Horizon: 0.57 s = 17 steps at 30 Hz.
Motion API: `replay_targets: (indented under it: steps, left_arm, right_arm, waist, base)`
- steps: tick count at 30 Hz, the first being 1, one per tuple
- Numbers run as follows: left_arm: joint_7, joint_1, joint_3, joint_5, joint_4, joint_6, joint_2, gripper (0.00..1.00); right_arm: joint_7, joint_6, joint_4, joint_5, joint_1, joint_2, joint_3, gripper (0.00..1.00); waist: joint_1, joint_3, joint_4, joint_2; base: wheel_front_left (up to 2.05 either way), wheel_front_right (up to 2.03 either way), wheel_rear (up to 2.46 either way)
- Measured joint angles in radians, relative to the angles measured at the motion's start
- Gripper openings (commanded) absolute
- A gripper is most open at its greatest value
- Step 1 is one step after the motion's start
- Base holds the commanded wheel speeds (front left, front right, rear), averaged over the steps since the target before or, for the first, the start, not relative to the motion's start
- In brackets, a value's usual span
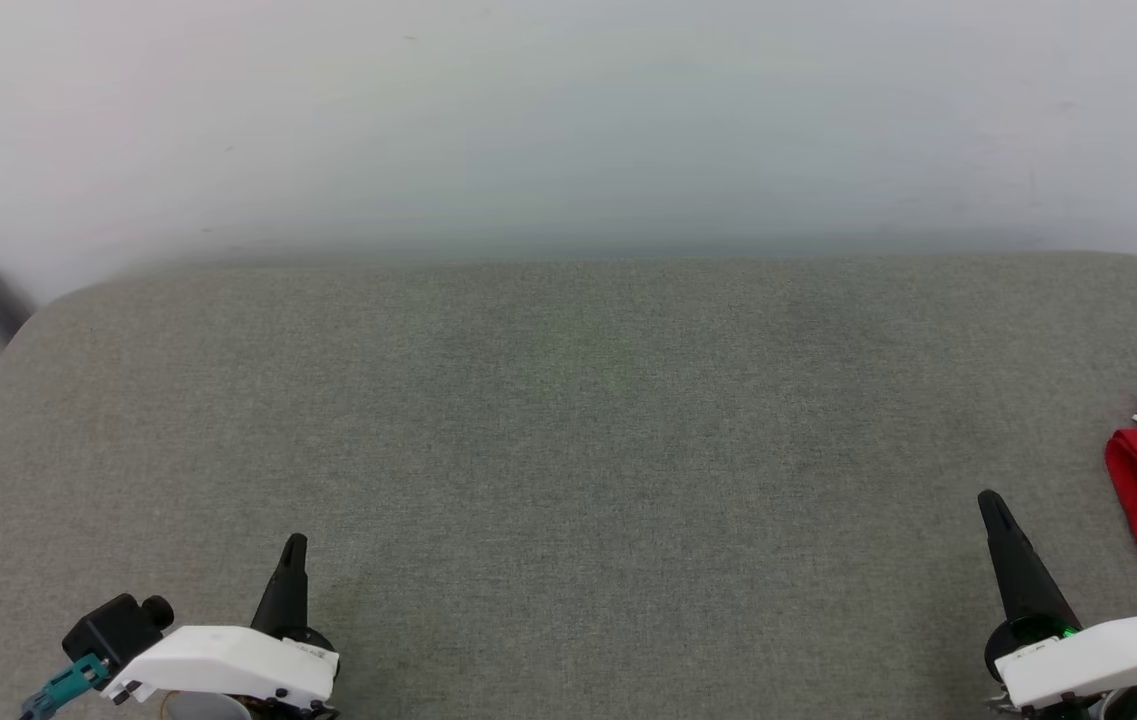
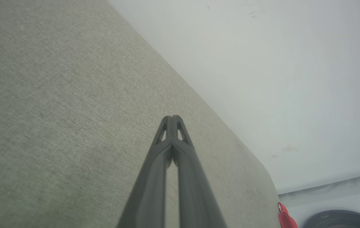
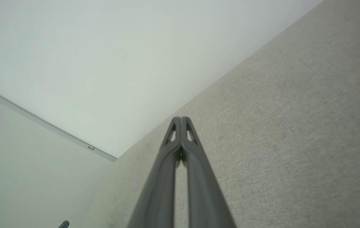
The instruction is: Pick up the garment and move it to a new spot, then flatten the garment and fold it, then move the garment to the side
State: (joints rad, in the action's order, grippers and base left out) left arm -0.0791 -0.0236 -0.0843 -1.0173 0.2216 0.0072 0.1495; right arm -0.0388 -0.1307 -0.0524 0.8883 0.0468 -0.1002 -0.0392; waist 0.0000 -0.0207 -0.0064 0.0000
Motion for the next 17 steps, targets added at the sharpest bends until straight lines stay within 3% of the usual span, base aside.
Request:
replay_targets:
  steps: [17]
  left_arm:
    - [0.05, -0.021, 0.052, -0.16, 0.006, -0.035, -0.026, 0.0]
  right_arm:
    - [-0.014, 0.0, -0.051, 0.201, -0.038, 0.007, -0.011, 0.0]
  waist:
    - [0.0, 0.005, 0.001, 0.0]
  base:
    - [0.0, 0.0, 0.0]
